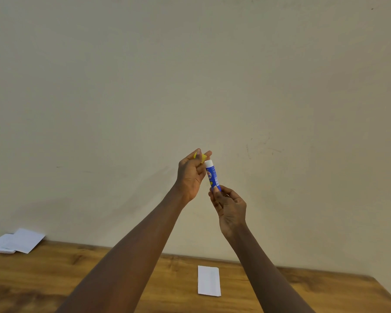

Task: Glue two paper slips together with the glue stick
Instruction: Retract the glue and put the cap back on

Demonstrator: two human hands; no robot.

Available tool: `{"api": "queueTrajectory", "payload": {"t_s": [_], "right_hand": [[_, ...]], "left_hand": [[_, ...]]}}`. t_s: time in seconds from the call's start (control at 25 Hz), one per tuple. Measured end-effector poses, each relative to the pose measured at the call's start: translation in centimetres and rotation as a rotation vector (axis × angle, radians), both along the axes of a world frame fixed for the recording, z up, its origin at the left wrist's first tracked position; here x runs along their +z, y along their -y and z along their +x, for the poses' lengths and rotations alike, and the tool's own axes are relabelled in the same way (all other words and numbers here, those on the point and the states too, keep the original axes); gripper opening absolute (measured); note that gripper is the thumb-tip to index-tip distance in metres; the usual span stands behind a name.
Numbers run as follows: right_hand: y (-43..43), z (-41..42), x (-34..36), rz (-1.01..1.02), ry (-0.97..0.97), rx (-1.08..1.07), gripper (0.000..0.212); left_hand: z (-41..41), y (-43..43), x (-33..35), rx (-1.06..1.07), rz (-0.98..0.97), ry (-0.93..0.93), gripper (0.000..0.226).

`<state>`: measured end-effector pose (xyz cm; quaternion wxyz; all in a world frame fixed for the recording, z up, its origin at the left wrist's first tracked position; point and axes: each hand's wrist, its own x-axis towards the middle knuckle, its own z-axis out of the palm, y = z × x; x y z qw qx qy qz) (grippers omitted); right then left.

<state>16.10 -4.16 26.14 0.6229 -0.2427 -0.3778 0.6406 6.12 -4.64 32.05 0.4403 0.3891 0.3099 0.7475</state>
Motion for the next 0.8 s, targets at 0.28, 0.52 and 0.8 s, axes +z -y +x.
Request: {"api": "queueTrajectory", "payload": {"t_s": [0.28,0.52,0.8], "right_hand": [[-0.1,0.0,0.0,-0.013,0.057,-0.06,0.017],[-0.1,0.1,-0.2,-0.016,0.114,-0.123,0.013],[0.0,-0.8,-0.6,-0.125,0.087,-0.203,0.012]], "left_hand": [[-0.1,-0.1,0.0,0.005,-0.012,-0.29,0.04],[-0.3,-0.1,-0.6,0.048,-0.056,-0.495,0.04],[0.1,-0.2,-2.0,0.129,-0.029,-0.529,0.03]]}}
